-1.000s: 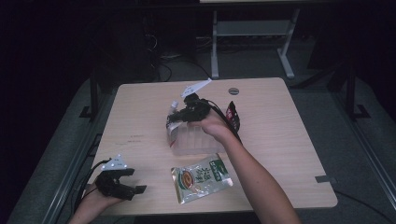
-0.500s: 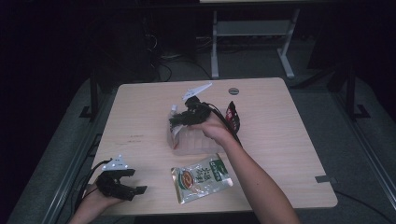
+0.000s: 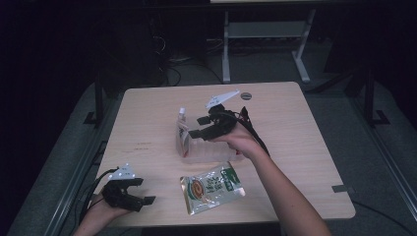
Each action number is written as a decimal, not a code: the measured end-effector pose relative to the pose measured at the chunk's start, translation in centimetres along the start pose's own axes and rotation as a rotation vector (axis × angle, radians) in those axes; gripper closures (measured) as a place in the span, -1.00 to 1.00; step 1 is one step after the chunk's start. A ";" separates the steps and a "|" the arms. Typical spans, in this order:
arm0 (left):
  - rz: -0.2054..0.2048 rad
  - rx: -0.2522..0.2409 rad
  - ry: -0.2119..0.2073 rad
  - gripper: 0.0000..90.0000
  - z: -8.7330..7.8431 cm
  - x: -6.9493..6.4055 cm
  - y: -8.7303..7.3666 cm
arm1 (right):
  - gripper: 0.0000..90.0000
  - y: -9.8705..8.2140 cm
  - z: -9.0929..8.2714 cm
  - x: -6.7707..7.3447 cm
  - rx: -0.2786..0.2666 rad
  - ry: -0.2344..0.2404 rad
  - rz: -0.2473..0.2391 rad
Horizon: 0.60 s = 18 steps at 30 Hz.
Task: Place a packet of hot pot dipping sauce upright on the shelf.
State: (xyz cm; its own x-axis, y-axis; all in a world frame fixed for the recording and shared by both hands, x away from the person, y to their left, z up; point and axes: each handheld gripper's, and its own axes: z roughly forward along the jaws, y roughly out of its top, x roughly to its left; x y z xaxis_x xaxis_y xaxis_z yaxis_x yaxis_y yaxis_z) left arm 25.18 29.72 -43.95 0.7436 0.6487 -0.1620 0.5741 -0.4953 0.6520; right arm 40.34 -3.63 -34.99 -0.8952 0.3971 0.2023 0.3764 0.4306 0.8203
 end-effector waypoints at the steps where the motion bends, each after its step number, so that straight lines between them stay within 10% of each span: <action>1: 0.002 0.000 0.000 -0.69 0.0 0.0 0.0 | -0.29 -0.3 -0.3 0.2 0.002 -0.002 -0.006; 18: 0.024 -0.006 -0.008 -0.68 0.0 -0.7 0.4 | -0.28 -5.7 -4.7 3.0 0.030 -0.057 -0.074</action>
State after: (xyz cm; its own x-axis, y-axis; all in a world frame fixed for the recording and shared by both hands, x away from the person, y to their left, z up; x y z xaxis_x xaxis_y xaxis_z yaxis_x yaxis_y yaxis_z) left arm 24.90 29.05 -43.60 0.7602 0.6316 -0.1520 0.5535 -0.5072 0.6606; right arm 34.40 -8.73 -36.51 -0.9063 0.4081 0.1103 0.3174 0.4845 0.8151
